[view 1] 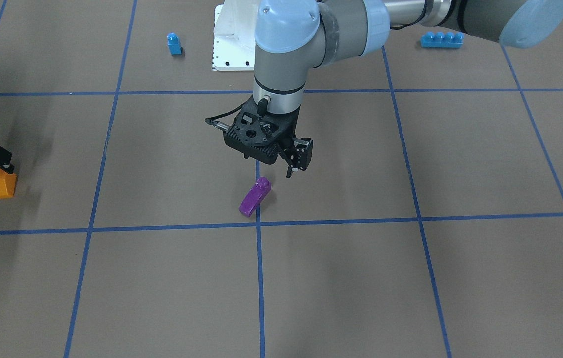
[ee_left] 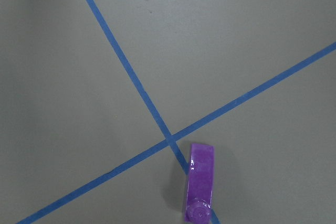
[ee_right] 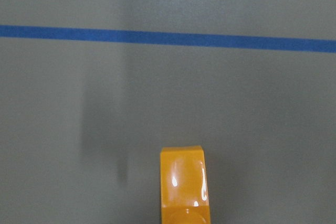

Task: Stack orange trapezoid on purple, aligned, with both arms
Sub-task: 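Release the purple block with the left gripper while the right gripper grasps the orange trapezoid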

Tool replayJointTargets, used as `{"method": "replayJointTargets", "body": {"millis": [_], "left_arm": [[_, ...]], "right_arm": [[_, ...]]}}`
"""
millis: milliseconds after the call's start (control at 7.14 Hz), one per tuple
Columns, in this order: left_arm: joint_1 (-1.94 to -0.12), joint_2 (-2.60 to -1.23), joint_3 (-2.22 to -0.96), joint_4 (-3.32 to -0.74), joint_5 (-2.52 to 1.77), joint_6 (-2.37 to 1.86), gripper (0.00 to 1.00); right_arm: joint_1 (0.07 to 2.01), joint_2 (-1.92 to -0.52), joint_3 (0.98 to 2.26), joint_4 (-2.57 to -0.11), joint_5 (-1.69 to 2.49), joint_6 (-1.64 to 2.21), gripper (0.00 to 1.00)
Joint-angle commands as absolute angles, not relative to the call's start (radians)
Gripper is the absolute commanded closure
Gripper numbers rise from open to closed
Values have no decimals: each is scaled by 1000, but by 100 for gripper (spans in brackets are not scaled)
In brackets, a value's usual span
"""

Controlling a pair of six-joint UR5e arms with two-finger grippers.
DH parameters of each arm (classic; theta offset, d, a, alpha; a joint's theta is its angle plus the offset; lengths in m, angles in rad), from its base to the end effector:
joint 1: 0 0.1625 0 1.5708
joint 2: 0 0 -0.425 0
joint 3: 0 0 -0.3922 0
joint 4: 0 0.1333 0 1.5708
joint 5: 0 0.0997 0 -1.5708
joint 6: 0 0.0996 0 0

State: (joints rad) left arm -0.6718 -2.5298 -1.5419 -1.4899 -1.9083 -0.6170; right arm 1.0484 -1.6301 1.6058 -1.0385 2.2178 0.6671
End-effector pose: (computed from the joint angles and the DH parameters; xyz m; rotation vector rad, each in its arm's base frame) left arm 0.5001 -0.5259 0.0794 0.3954 0.8136 0.4059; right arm -0.1823 -0.4635 0.6172 0.0512 -0.7978 -0.0274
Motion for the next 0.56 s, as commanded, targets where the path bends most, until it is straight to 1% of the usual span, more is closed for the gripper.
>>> {"method": "replayJointTargets", "body": {"millis": [0,140,280,420], "left_arm": [[-672,-2508,-1566,-1489,-1908,-617,0],[-672,-2508,-1568,-1489,-1910,-618,0],[-672,-2507,-1572,-1489,-1908,-618,0],[-672,-2507,-1574,-1489,-1908,-618,0]], "right_arm": [[1014,-1605,1557,-1038,2203,664,0],[1014,-1602,1554,-1039,2201,664,4],[1014,-1600,1549,-1040,2203,660,37],[1012,-1592,1545,-1042,2203,652,79]]}}
